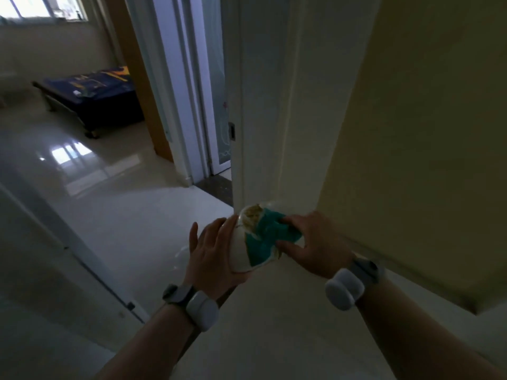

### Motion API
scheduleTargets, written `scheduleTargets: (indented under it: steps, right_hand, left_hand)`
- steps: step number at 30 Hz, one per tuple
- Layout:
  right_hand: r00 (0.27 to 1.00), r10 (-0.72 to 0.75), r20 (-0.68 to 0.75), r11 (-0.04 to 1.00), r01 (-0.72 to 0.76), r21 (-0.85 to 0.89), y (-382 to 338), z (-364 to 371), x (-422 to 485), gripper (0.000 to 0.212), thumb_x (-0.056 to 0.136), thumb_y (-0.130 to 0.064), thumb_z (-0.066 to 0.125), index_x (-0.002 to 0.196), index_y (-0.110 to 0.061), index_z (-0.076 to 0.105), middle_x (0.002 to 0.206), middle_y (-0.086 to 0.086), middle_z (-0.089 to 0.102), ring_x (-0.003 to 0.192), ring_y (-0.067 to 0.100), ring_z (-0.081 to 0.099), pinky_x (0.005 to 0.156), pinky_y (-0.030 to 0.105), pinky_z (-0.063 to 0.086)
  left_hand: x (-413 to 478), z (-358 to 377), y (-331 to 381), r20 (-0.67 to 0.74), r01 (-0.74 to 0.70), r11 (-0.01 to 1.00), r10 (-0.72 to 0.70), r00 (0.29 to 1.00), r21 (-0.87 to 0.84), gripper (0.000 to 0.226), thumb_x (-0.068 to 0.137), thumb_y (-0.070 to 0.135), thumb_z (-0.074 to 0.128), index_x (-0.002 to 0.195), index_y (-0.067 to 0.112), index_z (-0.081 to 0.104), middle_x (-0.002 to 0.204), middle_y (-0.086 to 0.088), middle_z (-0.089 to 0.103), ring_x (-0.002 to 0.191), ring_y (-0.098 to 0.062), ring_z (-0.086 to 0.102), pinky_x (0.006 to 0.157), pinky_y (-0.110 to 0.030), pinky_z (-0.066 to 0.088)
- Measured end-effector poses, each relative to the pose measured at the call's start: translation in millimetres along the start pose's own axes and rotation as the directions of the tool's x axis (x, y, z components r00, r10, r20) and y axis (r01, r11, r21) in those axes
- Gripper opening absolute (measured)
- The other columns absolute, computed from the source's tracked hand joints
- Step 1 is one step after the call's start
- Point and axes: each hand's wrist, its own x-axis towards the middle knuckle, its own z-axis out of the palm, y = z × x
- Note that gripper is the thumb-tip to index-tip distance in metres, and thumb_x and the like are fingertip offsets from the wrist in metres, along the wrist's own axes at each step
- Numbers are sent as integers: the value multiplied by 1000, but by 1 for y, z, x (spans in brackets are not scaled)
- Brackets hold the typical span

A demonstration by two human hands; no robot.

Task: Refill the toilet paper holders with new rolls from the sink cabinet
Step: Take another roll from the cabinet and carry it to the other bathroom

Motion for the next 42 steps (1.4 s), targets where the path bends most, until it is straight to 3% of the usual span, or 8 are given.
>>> scheduleTargets:
  steps: [6, 10, 14, 17, 20, 25, 34, 42]
  right_hand:
    - [985, -30, 169, 960, -19, 280, 12, 24, 64, 26, 78, -38, 71, 94, -17, 72, 88, 2, 73, 78, 14, 66, 70, 27, 49]
    - [992, -36, 121, 896, -22, 443, 16, 43, 137, 20, 74, -16, 75, 74, -25, 57, 78, -3, 63, 70, -1, 56, 65, 14, 41]
    - [963, 3, 268, 836, -150, 528, 7, 72, 226, 37, 74, -27, 76, 102, -25, 52, 94, -11, 58, 81, -10, 56, 68, 3, 43]
    - [943, 48, 330, 820, -226, 526, 16, 86, 258, 55, 73, -25, 77, 121, -19, 52, 111, -6, 62, 96, 2, 60, 82, 16, 51]
    - [936, 22, 350, 830, -212, 515, 18, 89, 272, 33, 76, -24, 75, 106, -13, 68, 103, 0, 71, 94, 9, 67, 88, 32, 55]
    - [931, -38, 363, 846, -163, 507, 19, 111, 320, 26, 78, -32, 72, 102, -23, 66, 99, -12, 66, 91, -7, 61, 78, 12, 49]
    - [953, -133, 271, 715, -98, 693, 22, 130, 443, 23, 78, -8, 71, 70, -25, 57, 85, 1, 65, 87, 17, 65, 82, 31, 55]
    - [932, -183, 313, 536, -172, 827, 32, 141, 542, 29, 81, -18, 66, 101, -28, 48, 115, 11, 61, 102, 23, 64, 83, 39, 57]
  left_hand:
    - [30, 14, -46, 4, 86, 996, -86, 996, 37, 104, 49, 66, 68, 134, 16, 33, 123, -12, 60, 114, -31, 58, 108, -61, 20]
    - [81, 33, -106, 12, 175, 983, -175, 984, 47, 110, 48, 62, 78, 137, 20, 29, 129, -10, 56, 120, -30, 53, 112, -60, 17]
    - [137, 41, -169, -23, 151, 988, -150, 988, 35, 110, 49, 63, 77, 138, 20, 29, 129, -10, 56, 119, -29, 53, 111, -59, 17]
    - [151, 51, -187, -13, 127, 991, -127, 992, 27, 107, 50, 59, 76, 137, 20, 28, 129, -12, 56, 119, -32, 53, 110, -61, 17]
    - [164, 47, -198, -23, 131, 991, -130, 991, 22, 105, 51, 57, 77, 137, 20, 28, 127, -13, 57, 117, -33, 55, 110, -60, 16]
    - [192, 61, -237, 16, 184, 981, -185, 983, 63, 111, 49, 56, 79, 139, 21, 26, 129, -13, 55, 117, -33, 54, 109, -59, 14]
    - [263, 85, -306, -16, 328, 939, -328, 945, 105, 112, 50, 60, 74, 142, 24, 22, 131, -8, 52, 119, -28, 51, 111, -54, 11]
    - [334, 100, -337, -84, 357, 910, -347, 934, 212, 104, 55, 64, 69, 140, 23, 25, 131, -11, 53, 118, -29, 52, 111, -59, 19]
